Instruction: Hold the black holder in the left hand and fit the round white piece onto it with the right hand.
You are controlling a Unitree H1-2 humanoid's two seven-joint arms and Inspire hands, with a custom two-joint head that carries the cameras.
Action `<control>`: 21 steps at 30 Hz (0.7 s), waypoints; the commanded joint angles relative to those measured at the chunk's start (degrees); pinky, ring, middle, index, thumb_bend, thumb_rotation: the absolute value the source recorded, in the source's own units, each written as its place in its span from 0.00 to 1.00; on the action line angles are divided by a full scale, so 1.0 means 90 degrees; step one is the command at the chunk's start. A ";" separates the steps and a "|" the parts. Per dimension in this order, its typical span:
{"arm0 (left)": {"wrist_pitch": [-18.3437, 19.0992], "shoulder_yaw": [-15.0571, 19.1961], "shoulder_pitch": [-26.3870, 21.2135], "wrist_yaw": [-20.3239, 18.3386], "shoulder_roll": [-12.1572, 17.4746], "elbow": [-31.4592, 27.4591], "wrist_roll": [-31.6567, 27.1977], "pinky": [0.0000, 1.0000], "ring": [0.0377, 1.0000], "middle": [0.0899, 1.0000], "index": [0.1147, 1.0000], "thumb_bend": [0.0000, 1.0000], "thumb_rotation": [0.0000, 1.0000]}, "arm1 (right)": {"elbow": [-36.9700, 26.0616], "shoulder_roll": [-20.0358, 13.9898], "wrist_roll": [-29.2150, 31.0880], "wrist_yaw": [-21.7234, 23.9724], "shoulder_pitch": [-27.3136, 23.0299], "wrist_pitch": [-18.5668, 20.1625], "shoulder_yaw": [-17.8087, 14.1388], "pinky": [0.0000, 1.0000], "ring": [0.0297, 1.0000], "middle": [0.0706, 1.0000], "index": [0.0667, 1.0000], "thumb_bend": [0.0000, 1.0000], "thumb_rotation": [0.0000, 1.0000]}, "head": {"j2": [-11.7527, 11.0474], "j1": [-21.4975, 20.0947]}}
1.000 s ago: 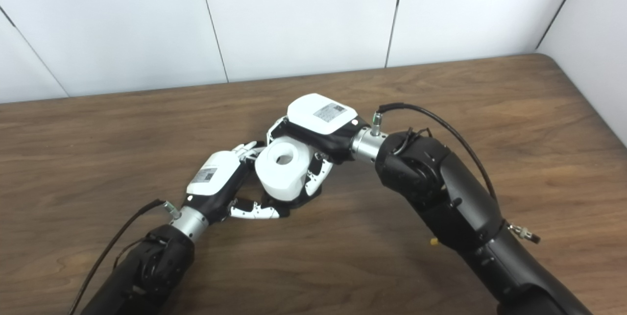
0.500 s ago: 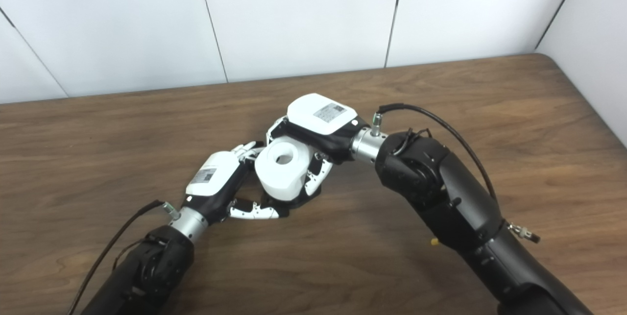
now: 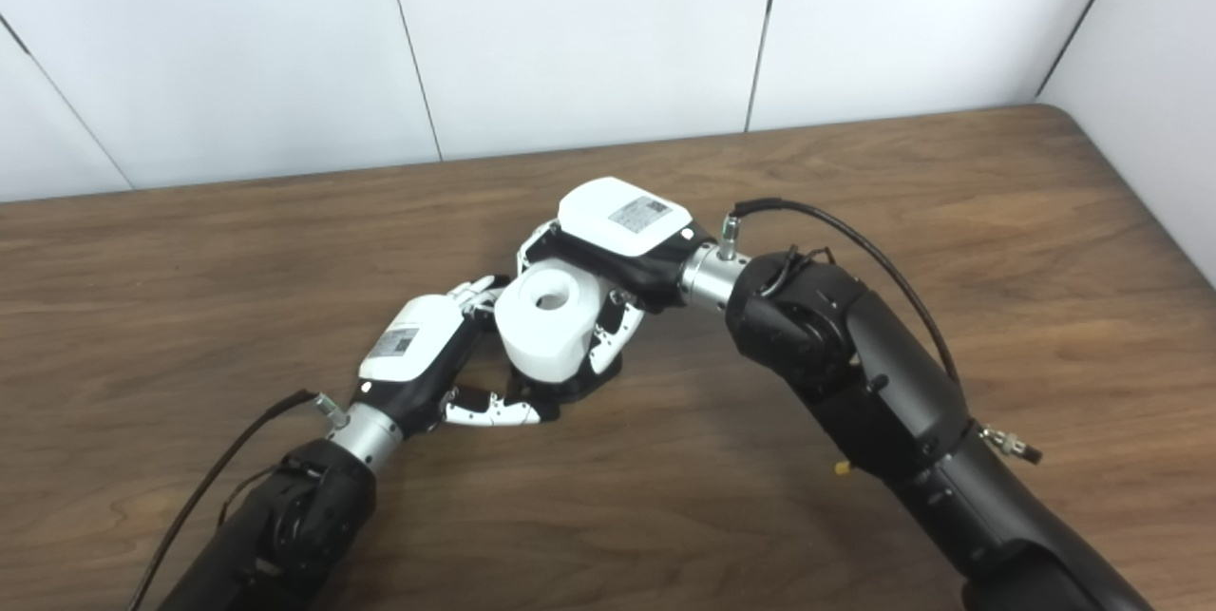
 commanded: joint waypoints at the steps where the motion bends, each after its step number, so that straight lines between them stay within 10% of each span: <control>1: 0.0368 -0.0132 0.0330 -0.0555 0.0173 0.0252 0.0183 0.92 0.94 0.85 0.42 0.52 0.05 | 0.0259 -0.0136 -0.0307 0.0162 0.0032 0.0036 0.0132 0.58 0.64 0.64 0.45 0.52 0.13 | 0.0006 0.0003; 21: 0.0281 -0.0106 0.0334 -0.0488 0.0229 0.0272 0.0163 0.92 0.94 0.85 0.42 0.52 0.05 | 0.0337 -0.0317 -0.0224 0.0030 -0.0087 -0.0086 0.0201 0.58 0.62 0.63 0.45 0.52 0.13 | 0.0069 0.0042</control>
